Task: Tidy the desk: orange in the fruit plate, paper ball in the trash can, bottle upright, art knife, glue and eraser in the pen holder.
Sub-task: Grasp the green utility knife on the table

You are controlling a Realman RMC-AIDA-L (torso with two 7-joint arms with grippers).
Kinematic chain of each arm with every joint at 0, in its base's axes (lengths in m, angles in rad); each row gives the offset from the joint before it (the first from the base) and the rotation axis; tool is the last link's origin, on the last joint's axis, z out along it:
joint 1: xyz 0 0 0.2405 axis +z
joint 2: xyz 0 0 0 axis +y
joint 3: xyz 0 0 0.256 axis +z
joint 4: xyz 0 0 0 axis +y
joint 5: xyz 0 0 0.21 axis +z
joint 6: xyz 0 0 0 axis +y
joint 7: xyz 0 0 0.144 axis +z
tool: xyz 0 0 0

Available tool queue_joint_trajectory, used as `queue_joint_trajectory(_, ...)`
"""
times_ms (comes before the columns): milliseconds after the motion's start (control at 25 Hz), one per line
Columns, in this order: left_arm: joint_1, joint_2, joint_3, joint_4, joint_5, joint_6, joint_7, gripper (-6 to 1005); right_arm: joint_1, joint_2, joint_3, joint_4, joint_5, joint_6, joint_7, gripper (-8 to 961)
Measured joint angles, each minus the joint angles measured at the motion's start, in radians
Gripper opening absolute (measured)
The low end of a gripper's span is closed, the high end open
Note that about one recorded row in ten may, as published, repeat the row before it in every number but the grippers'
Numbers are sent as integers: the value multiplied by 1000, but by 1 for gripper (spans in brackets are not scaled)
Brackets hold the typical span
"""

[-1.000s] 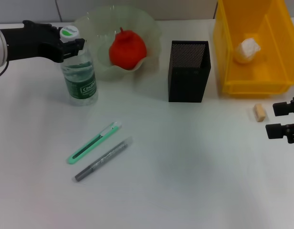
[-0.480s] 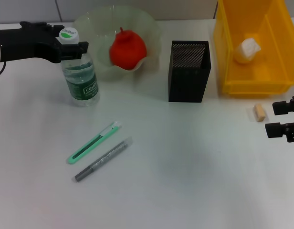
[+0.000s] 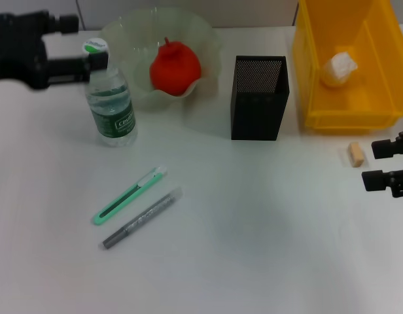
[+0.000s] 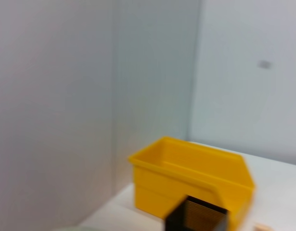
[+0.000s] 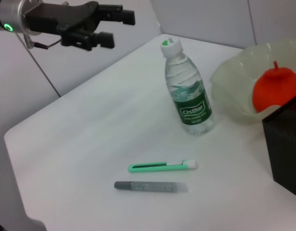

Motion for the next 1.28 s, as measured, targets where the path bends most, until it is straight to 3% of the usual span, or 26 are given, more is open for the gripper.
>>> queue_joint_trajectory(280, 12, 16, -4, 12, 65, 155, 29, 806, -18, 5, 5, 35, 8, -23, -82, 755)
queue_joint_trajectory(480, -23, -13, 54, 19, 249, 218, 7, 804, -32, 6, 6, 72, 9, -43, -154, 755)
queue_joint_trajectory(840, -41, -17, 263, -81, 306, 25, -33, 802, -49, 7, 31, 39, -28, -24, -171, 755)
queue_joint_trajectory(1080, -52, -16, 294, -167, 310, -79, -18, 802, -65, 9, 33, -86, -35, -28, -114, 755)
queue_joint_trajectory(1280, -68, -16, 348, -170, 373, -179, -107, 803, -71, 9, 27, -161, -36, -36, -82, 755)
